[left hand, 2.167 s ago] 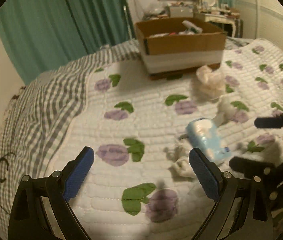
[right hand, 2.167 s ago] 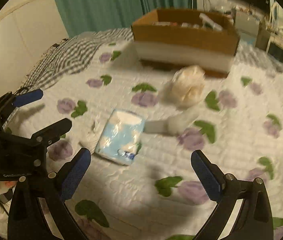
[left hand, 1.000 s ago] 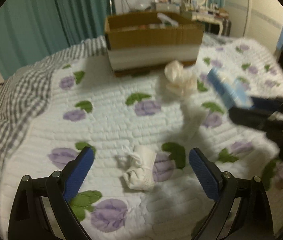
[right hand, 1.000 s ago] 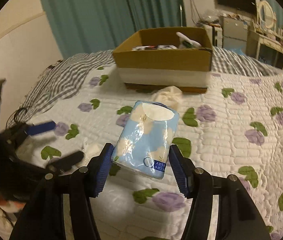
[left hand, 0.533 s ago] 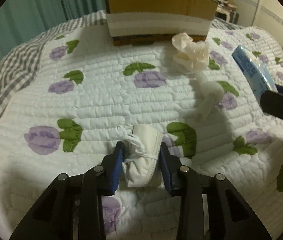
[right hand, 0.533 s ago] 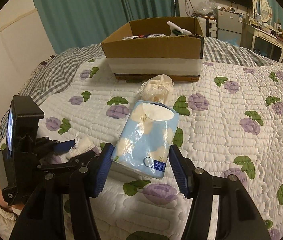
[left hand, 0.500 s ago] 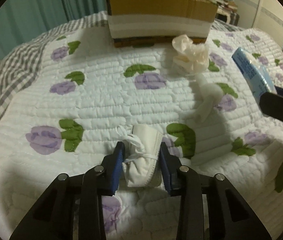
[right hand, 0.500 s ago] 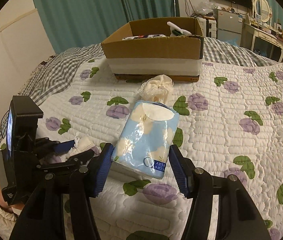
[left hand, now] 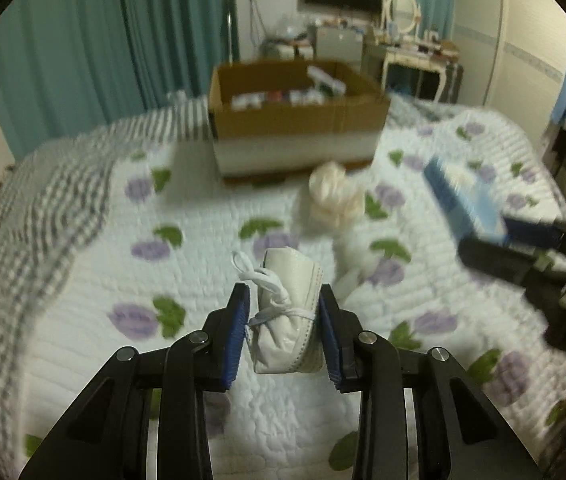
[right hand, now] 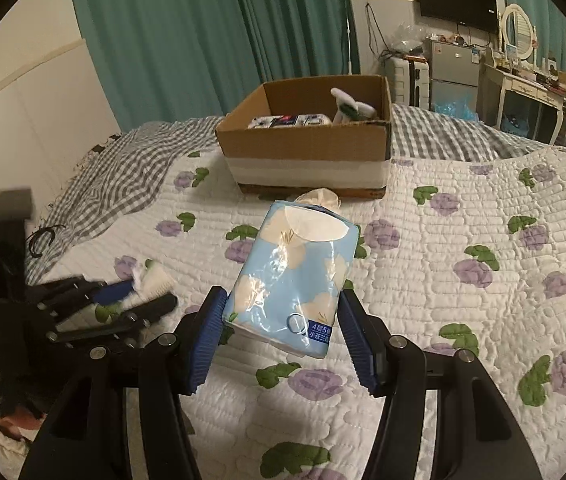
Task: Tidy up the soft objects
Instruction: 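Carry the tissue pack and shoe into the box and open both grippers, then move both grippers back to the last items on the bed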
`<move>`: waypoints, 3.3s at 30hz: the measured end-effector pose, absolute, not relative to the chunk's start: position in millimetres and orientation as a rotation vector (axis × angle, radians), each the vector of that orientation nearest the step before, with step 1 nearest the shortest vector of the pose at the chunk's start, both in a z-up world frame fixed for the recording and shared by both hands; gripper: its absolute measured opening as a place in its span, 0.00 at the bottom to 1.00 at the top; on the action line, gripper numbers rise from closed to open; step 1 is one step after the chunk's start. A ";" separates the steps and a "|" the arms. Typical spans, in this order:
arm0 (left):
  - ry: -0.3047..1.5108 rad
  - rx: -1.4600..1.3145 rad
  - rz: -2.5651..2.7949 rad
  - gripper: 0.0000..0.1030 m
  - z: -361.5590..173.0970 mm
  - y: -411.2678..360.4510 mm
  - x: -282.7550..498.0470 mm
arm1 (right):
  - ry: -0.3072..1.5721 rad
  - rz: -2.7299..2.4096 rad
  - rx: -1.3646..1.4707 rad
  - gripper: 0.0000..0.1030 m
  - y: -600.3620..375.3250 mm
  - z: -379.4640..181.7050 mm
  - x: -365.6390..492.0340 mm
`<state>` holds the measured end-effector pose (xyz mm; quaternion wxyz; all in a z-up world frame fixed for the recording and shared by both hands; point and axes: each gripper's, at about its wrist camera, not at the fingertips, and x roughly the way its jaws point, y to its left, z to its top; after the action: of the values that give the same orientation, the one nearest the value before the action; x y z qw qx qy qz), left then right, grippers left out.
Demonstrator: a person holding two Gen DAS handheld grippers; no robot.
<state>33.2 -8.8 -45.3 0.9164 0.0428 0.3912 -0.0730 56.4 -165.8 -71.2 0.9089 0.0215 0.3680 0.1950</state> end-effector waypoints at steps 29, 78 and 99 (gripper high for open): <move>0.534 0.174 -0.091 0.32 81.6 -48.5 200.0 | 0.489 0.379 -0.085 0.55 -184.4 101.8 173.5; 0.373 0.123 -0.041 0.94 190.9 -21.3 117.8 | 0.448 0.340 0.011 0.93 -199.1 205.5 182.1; 0.526 0.053 -0.071 0.94 33.0 23.4 68.0 | 0.491 0.315 -0.081 0.98 -157.9 71.9 70.3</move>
<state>68.0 23.4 33.0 0.9646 0.0261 0.2601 -0.0350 70.3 -157.9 71.9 0.9570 -0.0401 0.2419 0.1551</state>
